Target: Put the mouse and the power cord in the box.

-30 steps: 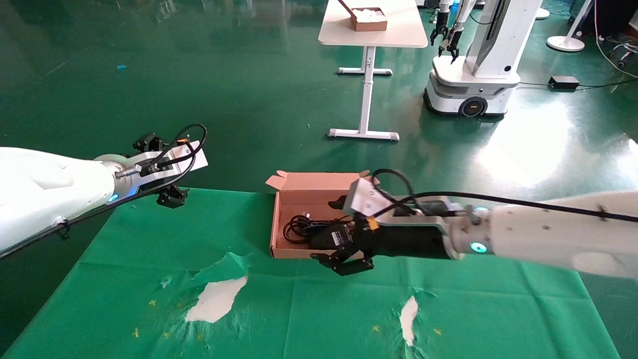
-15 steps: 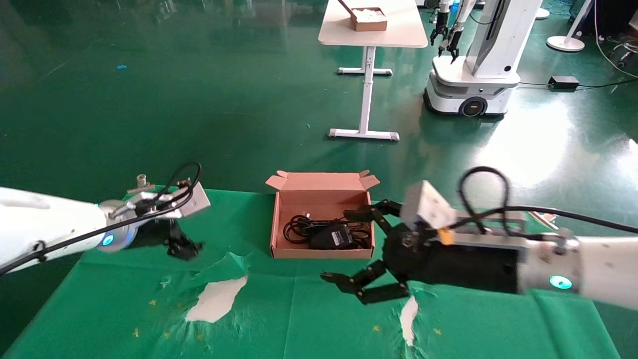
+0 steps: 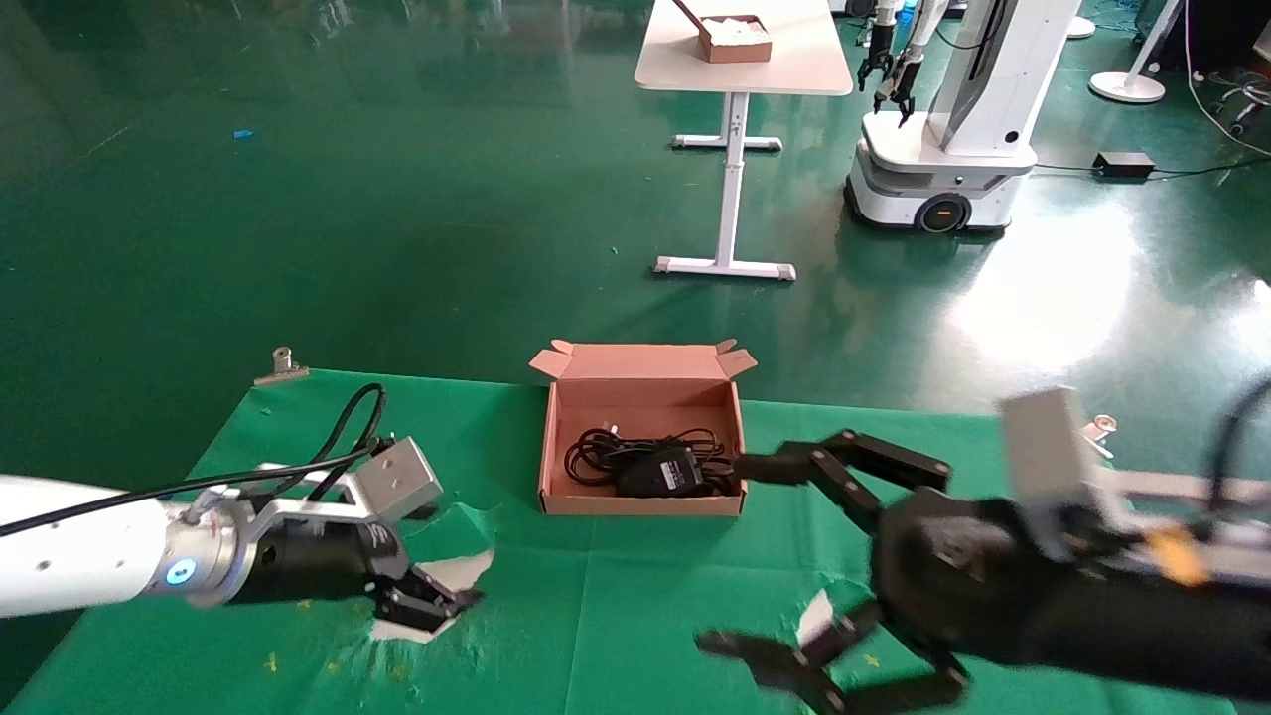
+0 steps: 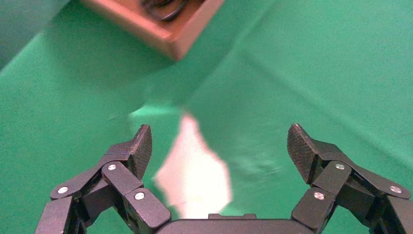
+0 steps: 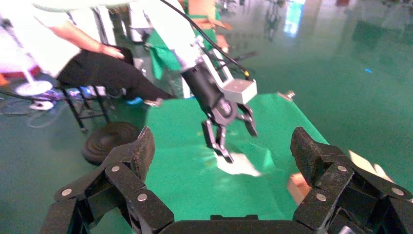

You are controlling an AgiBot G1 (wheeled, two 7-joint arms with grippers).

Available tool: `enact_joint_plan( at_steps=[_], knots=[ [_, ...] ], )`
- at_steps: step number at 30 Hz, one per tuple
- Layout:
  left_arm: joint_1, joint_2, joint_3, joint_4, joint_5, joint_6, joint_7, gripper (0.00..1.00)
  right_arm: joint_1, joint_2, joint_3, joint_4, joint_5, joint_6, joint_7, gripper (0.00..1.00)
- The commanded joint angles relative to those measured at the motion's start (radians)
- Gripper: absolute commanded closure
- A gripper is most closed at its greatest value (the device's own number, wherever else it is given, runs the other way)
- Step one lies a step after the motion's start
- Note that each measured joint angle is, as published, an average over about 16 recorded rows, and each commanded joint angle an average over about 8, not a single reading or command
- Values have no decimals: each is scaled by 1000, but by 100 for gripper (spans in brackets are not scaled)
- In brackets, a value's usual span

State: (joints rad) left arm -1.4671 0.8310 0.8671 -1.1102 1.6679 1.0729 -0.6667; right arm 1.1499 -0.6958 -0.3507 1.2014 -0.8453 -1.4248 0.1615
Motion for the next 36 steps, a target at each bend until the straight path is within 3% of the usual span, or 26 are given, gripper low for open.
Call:
enact_joint_plan(
  at_steps=[1, 9, 29, 36],
  knots=[
    [24, -13, -35, -10, -56, 25, 29, 0, -23, 26, 22, 26, 36, -22, 8, 0],
    [119, -66, -177, -53, -283, 128, 145, 0, -75, 84, 70, 82, 114, -71, 26, 0],
    [355, -199, -531, -157, -847, 382, 433, 0, -74, 85, 69, 82, 116, -71, 25, 0],
    [409, -228, -612, -181, -980, 440, 492, 0, -76, 87, 70, 83, 119, -72, 25, 0]
  ],
)
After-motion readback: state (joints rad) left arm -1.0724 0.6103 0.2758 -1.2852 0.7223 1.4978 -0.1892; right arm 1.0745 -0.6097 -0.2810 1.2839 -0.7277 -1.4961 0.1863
